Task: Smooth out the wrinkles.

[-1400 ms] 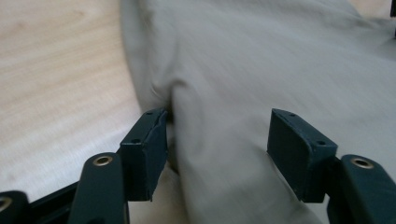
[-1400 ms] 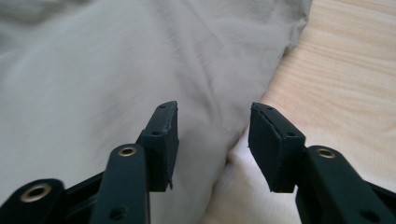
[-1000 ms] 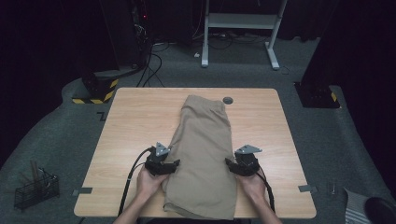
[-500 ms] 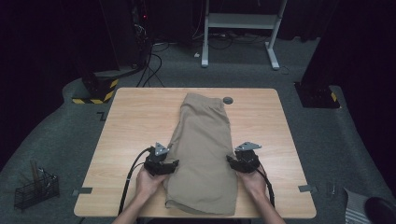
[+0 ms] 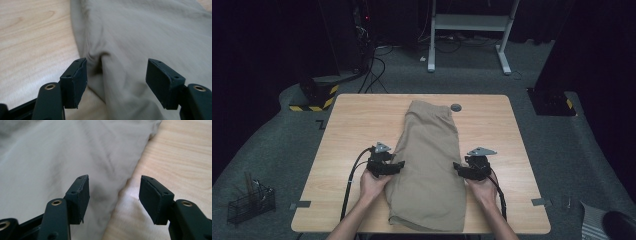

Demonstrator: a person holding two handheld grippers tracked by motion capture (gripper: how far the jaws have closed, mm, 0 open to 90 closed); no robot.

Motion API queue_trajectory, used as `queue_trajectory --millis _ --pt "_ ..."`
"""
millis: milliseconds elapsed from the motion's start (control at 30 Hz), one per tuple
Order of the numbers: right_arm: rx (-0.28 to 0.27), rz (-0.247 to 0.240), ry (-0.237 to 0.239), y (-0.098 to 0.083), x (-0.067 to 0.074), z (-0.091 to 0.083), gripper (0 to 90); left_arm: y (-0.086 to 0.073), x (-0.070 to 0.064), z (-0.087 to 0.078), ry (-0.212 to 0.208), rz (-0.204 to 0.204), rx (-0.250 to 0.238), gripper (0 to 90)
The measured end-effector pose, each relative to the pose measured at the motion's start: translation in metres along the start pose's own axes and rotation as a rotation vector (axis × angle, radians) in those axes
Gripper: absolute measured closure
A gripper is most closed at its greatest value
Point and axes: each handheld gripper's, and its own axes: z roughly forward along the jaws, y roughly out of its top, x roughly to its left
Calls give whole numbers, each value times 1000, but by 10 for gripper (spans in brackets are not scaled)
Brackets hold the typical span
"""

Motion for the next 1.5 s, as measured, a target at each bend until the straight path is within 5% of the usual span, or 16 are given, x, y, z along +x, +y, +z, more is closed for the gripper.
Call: queue_trajectory --millis 233,367,567,667,800,1000,1100,1200,1500 --pt "-17 68 17 7 -9 6 411 15 7 13 6 -28 9 336" --pt "-13 39 8 9 -8 8 411 15 4 18 17 7 29 336" --pt "-5 39 5 8 -7 11 453 14 3 22 36 8 32 354" --pt "-10 0 4 6 -1 4 463 8 -6 6 19 58 2 349" --pt "-37 -21 29 -3 8 -11 430 0 -13 -17 -25 48 -23 324" --pt "-33 -42 62 -17 22 -30 371 -20 -32 -37 -61 86 16 307" --pt "-24 -68 55 -22 30 -32 340 -29 -37 -36 -31 118 39 291" --pt "4 -99 34 -23 34 -26 337 -32 -35 -28 -20 98 53 291" --pt "37 -92 -5 -19 25 -4 444 -23 -26 -8 37 116 74 317"
